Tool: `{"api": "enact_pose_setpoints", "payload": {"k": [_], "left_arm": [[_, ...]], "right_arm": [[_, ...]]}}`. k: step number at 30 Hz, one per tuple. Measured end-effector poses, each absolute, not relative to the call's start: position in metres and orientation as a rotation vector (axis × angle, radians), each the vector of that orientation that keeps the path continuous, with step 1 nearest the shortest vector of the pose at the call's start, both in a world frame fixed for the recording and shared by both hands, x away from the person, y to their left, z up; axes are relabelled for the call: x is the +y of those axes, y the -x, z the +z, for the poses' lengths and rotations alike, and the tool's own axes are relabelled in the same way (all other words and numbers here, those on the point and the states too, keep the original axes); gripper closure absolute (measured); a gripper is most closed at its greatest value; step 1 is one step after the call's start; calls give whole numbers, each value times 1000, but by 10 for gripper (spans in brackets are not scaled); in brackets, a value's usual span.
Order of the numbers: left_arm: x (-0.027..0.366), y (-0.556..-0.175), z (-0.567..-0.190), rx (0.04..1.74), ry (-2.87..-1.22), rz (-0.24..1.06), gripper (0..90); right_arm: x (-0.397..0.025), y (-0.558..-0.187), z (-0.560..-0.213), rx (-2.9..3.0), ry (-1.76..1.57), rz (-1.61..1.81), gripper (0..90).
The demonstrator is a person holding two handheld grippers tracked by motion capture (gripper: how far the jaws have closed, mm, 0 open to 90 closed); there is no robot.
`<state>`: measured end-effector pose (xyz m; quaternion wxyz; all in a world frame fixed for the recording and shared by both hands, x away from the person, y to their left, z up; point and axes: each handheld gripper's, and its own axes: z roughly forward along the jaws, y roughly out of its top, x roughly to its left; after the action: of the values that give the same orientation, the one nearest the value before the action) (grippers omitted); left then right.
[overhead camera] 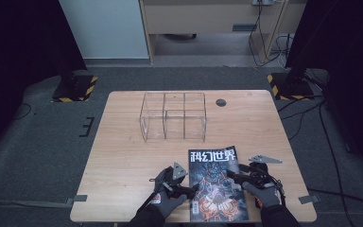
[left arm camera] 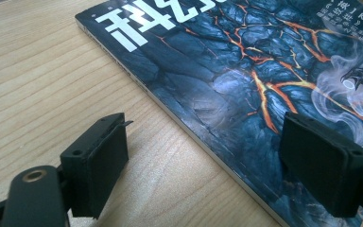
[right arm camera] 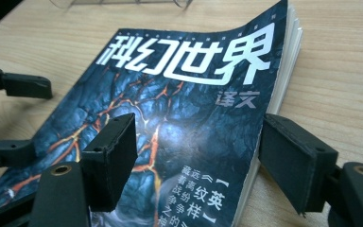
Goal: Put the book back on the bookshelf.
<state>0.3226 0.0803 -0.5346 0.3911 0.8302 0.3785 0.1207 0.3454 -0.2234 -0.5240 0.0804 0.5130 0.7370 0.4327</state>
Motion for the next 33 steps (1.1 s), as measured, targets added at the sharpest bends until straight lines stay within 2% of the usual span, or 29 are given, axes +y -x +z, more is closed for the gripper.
{"api": "enact_pose_setpoints", "payload": {"k": [14,33], "left_arm": [[80,-323,-535,956,-2111,305,153],[81,-324,-535,945,-2114,300,151]], "right_arm": [[-218,-347,-530,2235,-1528,1209,264],[-223,-343,-521,2136,-1587,1394,334]]}}
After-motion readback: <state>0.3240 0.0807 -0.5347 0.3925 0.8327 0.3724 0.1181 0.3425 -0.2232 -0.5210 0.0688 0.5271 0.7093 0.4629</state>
